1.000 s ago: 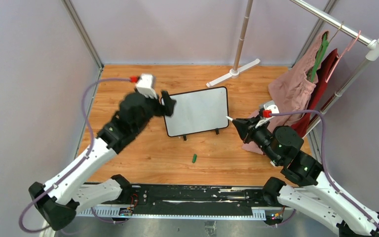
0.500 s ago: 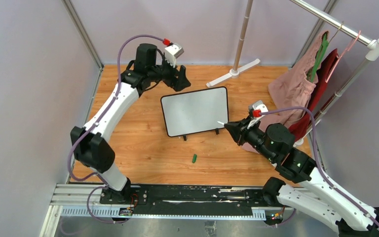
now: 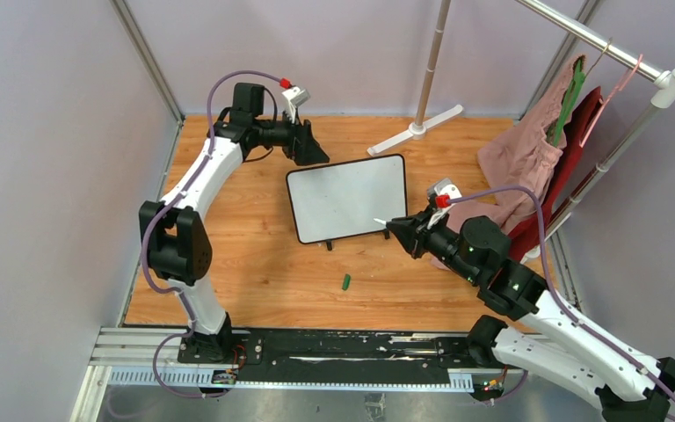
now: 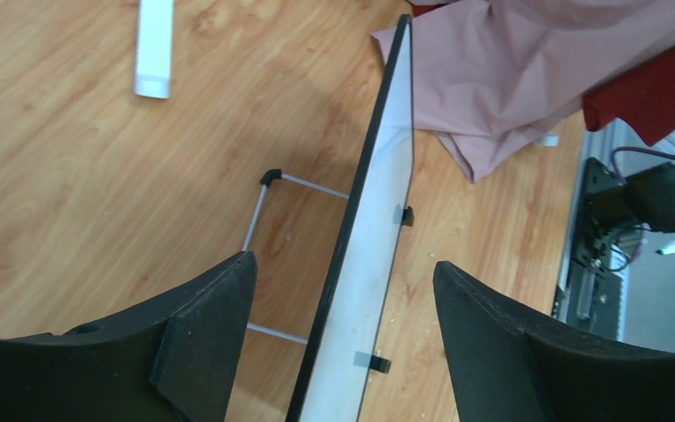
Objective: Write a sentence on the whiteboard
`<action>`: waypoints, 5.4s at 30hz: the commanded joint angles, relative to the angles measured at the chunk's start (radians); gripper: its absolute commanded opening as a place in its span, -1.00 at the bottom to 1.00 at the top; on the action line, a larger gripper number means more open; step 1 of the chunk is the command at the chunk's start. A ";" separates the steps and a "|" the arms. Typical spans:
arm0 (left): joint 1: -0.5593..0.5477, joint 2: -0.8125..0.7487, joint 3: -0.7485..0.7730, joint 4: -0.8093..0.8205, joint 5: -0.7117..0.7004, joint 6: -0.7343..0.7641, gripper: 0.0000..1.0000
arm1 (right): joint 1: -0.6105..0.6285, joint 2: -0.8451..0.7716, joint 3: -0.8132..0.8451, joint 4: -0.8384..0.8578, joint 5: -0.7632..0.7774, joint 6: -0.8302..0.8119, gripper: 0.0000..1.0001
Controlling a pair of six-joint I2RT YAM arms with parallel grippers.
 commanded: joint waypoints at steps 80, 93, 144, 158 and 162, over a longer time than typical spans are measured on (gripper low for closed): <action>0.001 0.086 -0.234 0.260 0.218 -0.018 -0.92 | 0.150 0.738 -0.095 1.086 0.143 -0.263 -1.00; 0.001 0.074 -0.251 0.276 0.199 -0.028 -0.97 | 0.150 0.837 0.031 0.976 0.151 -0.247 -1.00; 0.003 0.058 -0.263 0.293 0.175 -0.039 -1.00 | 0.144 0.958 0.094 0.959 0.249 -0.244 -1.00; 0.003 0.060 -0.265 0.293 0.174 -0.041 -1.00 | 0.144 0.882 0.074 1.007 0.212 -0.219 -1.00; 0.003 0.058 -0.266 0.293 0.174 -0.043 -1.00 | 0.142 0.877 0.098 0.987 0.217 -0.217 -1.00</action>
